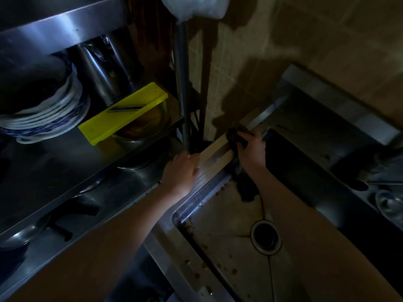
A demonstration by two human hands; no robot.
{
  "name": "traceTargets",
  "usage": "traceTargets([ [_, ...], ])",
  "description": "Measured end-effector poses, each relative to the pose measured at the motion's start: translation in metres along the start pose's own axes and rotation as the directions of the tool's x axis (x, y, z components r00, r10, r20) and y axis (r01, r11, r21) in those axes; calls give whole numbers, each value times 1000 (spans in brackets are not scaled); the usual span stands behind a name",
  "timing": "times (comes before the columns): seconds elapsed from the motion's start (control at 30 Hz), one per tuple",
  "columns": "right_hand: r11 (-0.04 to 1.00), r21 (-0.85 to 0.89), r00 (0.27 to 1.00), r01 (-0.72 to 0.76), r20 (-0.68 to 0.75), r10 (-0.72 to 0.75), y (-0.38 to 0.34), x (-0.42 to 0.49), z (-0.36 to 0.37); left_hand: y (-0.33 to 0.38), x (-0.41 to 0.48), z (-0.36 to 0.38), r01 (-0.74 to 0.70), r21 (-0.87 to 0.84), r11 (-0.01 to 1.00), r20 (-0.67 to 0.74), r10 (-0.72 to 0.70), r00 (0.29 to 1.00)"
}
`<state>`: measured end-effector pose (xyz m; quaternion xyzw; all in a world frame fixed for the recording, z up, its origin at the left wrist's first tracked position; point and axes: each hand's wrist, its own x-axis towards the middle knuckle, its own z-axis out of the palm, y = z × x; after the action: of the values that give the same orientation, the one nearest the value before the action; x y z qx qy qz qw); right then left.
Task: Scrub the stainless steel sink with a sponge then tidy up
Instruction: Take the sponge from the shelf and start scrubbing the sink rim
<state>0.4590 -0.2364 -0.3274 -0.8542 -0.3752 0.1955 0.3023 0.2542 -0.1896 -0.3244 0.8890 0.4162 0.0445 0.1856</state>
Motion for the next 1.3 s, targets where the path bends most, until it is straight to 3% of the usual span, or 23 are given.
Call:
traceTargets([
  [0.37, 985, -49, 986, 163, 35, -161, 7, -23, 10, 16, 25, 1, -21, 39, 999, 8, 20, 1000],
  [0.73, 989, -126, 997, 79, 11, -78, 14, 18, -6, 17, 29, -6, 151, -174, 973, 65, -141, 988],
  [0.83, 976, -154, 988, 154, 51, -148, 7, -2, 4, 11, 26, -9, 137, -271, 953, 95, -115, 989],
  [1.1, 915, -192, 933, 356, 122, -338, -6, -62, 40, -8, 3, -12, 156, -237, 959, 124, -130, 984],
  [1.2, 914, -240, 944, 328, 124, -306, -5, -53, 38, -10, 1, -12, 159, -201, 967, 120, -137, 983],
  [1.3, 949, -235, 977, 211, 62, -202, -4, -30, 28, -10, 4, -14, 165, -191, 968, 125, -143, 982],
])
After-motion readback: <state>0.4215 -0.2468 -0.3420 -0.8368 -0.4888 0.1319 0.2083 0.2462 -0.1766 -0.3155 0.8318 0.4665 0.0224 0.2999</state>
